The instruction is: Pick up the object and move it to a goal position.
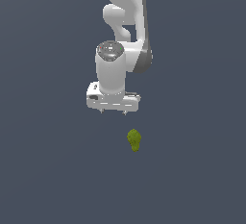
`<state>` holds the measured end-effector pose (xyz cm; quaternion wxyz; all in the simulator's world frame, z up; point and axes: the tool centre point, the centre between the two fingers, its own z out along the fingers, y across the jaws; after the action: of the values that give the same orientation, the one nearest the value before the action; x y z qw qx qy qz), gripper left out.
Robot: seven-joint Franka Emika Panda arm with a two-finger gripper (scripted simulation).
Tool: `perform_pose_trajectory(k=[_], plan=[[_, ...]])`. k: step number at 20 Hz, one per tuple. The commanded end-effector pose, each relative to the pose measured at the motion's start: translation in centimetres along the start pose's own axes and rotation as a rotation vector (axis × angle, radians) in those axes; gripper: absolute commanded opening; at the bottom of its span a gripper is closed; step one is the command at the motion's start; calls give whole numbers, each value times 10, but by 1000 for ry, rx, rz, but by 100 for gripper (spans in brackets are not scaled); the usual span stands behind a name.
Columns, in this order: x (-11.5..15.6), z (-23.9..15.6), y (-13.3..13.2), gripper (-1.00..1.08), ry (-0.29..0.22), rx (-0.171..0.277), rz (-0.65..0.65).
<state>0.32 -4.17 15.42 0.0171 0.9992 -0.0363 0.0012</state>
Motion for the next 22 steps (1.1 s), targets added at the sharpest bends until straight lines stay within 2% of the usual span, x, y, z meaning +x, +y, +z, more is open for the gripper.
perform_pose_trajectory(k=[1,4,10,22], plan=[[0,0,0,100,0,0,0],[1,0,-6,100,0,1,-12],[3,-2,-35,100,2,5,-76],[14,6,-44,100,1,10,-31]])
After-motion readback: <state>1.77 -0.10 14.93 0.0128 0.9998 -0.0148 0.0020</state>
